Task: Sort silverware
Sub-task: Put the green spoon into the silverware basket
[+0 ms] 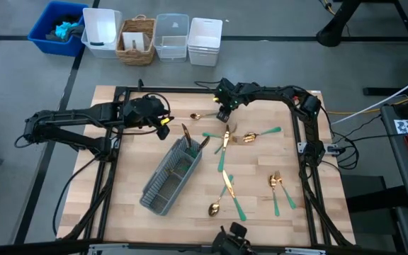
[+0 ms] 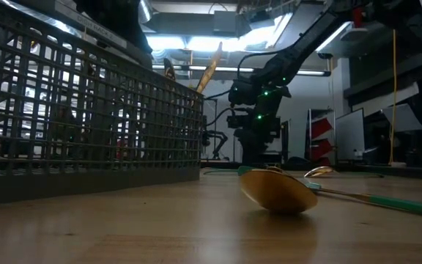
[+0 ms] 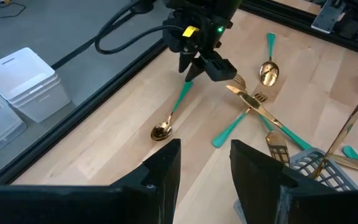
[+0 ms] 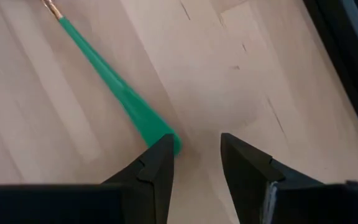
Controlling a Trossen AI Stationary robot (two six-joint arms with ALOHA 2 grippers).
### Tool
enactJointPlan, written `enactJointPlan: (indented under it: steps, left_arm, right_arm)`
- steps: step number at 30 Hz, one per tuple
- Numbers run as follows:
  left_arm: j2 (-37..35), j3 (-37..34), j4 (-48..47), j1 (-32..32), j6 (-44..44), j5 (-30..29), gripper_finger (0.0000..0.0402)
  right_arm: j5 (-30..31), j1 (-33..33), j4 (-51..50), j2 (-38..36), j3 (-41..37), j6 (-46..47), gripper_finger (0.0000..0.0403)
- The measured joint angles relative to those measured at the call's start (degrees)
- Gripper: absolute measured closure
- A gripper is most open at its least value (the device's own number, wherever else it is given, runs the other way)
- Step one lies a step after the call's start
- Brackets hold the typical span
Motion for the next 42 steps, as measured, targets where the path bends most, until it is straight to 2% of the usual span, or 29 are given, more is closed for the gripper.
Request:
enactJointPlan:
  steps: [14,19,37,42]
  left_arm:
    - [0.00,-0.02,-0.01,0.00,0.42,-0.02,0.0273]
    - [0.00,-0.04,-0.01,0.00,0.44,-0.02,0.0273]
    - [0.00,-0.07,-0.03,0.00,0.44,-0.02,0.0273]
    - [0.00,-0.07,-0.01,0.00,0.44,-0.01,0.0273]
  right_arm:
    - [-1.26,0.12,1.01,0.00,-0.02,-0.04,0.0269]
    - [1.99,0.14,-0.54,0.00,-0.02,-0.06,0.0269]
    - [2.35,0.12,-2.55,0.00,-0.02,0.21,0.0269]
    - [5.22,0.14,-5.14,-0.02,0.04,0.38,0.0269]
